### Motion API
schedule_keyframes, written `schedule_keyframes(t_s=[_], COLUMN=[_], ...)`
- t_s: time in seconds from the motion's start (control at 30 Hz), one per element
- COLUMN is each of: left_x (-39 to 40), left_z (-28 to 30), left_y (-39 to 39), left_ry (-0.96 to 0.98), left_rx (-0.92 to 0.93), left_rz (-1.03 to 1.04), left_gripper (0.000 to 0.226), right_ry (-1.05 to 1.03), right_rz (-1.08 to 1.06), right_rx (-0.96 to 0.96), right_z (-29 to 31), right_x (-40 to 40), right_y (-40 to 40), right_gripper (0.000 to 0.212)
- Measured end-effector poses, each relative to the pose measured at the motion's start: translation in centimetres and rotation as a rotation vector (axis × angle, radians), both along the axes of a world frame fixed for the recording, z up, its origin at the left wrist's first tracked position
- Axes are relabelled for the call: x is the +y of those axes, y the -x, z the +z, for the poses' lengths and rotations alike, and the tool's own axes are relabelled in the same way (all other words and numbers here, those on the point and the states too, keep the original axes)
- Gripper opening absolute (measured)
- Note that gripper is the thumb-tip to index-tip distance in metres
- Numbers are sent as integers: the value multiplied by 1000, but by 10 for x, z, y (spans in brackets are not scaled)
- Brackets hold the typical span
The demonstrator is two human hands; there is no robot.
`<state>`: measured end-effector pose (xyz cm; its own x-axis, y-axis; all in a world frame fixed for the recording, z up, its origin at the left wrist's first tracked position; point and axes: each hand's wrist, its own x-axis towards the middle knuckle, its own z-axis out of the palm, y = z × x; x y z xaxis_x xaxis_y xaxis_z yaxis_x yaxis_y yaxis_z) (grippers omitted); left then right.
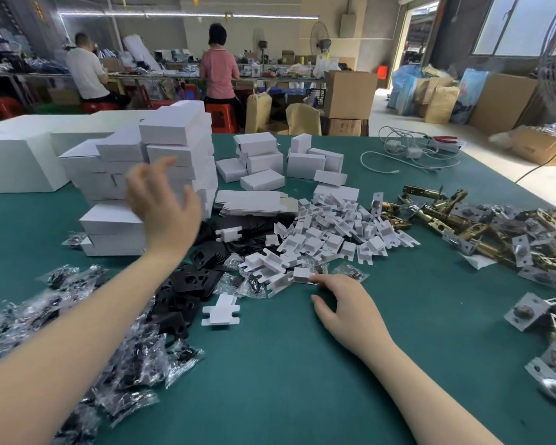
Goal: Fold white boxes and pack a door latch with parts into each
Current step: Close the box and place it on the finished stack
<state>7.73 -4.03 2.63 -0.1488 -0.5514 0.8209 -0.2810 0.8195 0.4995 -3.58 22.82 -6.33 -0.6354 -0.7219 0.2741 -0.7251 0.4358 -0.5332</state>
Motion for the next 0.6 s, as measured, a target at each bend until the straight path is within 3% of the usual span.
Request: schedule_keyframes(t_s=[0.1, 0.27, 0.5, 0.6], left_x=[18, 18, 1, 0], left_z=[5, -14, -49, -48], left_y=[47, 117, 156, 157], left_ry=[151, 94, -175, -170], left_rx=[-266, -804, -1260, -1255], left_rz=[-159, -183, -217, -242], left_gripper=[45, 43, 50, 34], right_ry=[-4, 13, 7, -1], right_rz=[3, 8, 8, 9], right_rx=[5, 1, 37, 44], right_z=[0, -1, -2, -4], right_x=[1, 0, -5, -5], right_y=[1, 3, 5, 5], right_gripper=[34, 31, 26, 25])
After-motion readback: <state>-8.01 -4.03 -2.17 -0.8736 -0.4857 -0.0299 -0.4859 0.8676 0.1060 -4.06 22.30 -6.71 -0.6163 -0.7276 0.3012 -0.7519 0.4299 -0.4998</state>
